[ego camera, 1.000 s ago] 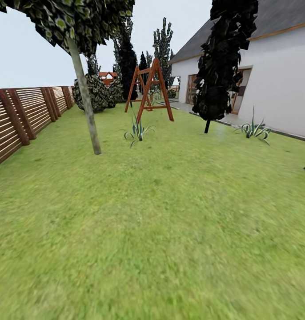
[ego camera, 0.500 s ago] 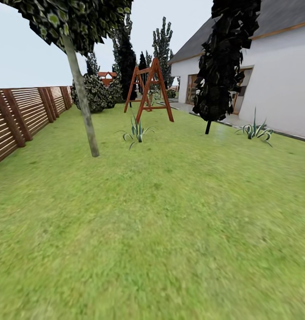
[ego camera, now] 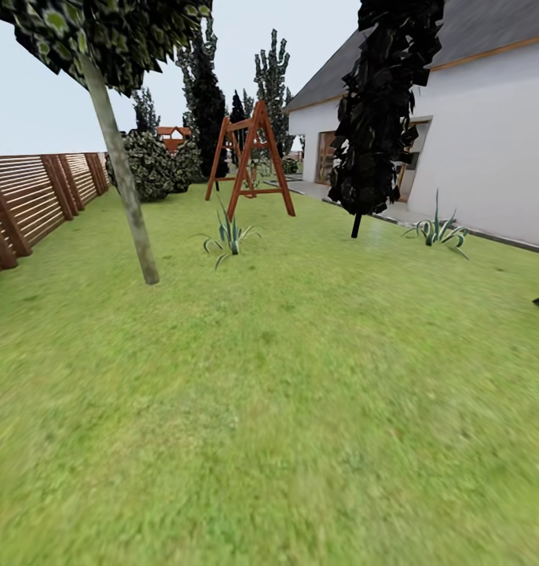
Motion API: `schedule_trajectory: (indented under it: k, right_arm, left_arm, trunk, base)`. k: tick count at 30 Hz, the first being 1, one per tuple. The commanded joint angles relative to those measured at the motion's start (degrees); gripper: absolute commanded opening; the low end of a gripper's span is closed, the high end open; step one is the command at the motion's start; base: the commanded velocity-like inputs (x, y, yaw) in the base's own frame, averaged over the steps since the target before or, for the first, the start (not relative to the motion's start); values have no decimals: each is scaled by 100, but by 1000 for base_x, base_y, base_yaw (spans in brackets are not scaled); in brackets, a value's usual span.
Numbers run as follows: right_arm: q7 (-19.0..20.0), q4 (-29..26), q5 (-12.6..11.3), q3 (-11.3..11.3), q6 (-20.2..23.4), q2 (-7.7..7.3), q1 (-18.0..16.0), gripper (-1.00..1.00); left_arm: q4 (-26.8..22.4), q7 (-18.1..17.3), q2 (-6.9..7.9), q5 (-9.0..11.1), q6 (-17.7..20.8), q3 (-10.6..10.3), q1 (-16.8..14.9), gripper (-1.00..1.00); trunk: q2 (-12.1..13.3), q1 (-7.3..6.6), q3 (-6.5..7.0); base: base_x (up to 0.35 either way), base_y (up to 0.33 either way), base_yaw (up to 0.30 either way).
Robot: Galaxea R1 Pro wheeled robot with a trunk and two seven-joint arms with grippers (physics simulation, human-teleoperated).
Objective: Take the three Easter eggs out of the wicker basket on the lawn in the garden, then place them on the lawn next to a single tree (choose any tree) so that all three eggs are next to the same tree and none are left in the basket.
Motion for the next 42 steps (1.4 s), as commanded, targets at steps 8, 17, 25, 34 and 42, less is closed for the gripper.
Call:
schedule_trajectory:
  k: [8, 17, 25, 34, 42]
  right_arm:
    - [-3, 0, 7, -24, -17, -9, -1, 100]
    - [-3, -5, 6, -23, -17, -12, -1, 100]
    - [-3, -2, 6, -22, -17, -12, -1, 100]
    - [-3, 2, 4, -27, -17, -6, -1, 100]
    - [-3, 6, -2, -30, -17, -5, -1, 100]
  left_arm:
    - [10, -2, -2, -8, -18, -9, -5, 100]
    - [9, -2, -2, -11, -18, -40, -5, 100]
    - [11, -2, -2, -14, -14, -236, -3, 100]
    - [8, -2, -2, -17, -10, -286, -4, 100]
    - [3, -2, -2, -17, -10, -290, -3, 100]
  trunk:
    - [-10, 6, -11]
    - [-10, 6, -11]
    - [-10, 6, -11]
    - [-10, 6, -11]
    - [-10, 6, -11]
  base:
    - [337, 0, -5]
    - [337, 0, -1]
    - [336, 0, 0]
    - [337, 0, 0]
    - [337, 0, 0]
